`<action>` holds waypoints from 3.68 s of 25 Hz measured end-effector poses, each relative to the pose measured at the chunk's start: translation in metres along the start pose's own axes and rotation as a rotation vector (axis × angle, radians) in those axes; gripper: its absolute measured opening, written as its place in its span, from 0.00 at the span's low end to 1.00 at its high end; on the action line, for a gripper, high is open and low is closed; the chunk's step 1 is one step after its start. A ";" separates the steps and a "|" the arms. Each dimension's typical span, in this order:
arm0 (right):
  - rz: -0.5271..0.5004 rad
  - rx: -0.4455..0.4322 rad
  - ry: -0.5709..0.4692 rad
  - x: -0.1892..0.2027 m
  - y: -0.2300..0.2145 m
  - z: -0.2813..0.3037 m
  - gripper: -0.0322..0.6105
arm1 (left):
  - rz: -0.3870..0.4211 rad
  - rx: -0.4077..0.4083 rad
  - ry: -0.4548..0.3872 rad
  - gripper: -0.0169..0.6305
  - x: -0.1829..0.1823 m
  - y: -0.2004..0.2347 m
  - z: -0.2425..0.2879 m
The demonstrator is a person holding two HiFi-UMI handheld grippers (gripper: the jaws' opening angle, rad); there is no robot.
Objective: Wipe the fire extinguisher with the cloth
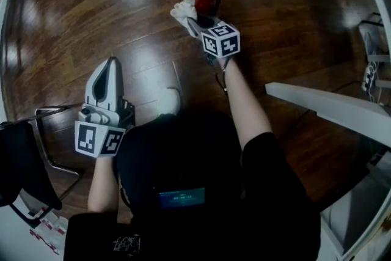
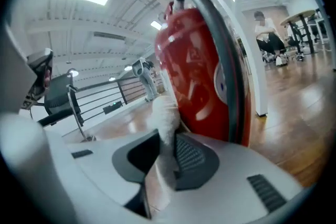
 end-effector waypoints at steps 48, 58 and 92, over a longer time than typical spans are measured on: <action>-0.173 0.206 -0.063 -0.002 -0.037 -0.048 0.19 | 0.016 0.082 0.060 0.03 0.015 -0.026 0.016; -0.242 0.170 -0.289 -0.090 -0.022 -0.101 0.19 | 0.055 0.262 0.117 0.03 0.025 -0.067 0.059; 0.065 0.389 -0.086 0.014 -0.117 -0.064 0.19 | 0.042 0.363 0.152 0.03 0.045 -0.094 0.081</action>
Point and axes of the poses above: the fingertips, and each gripper's own axes: z forward along the fingers, y to its left, x out of its underside, the point moved 2 cm from there along -z, backward along the fingers, and after that the axes turned 11 degrees about -z, right-handed, at the moved point
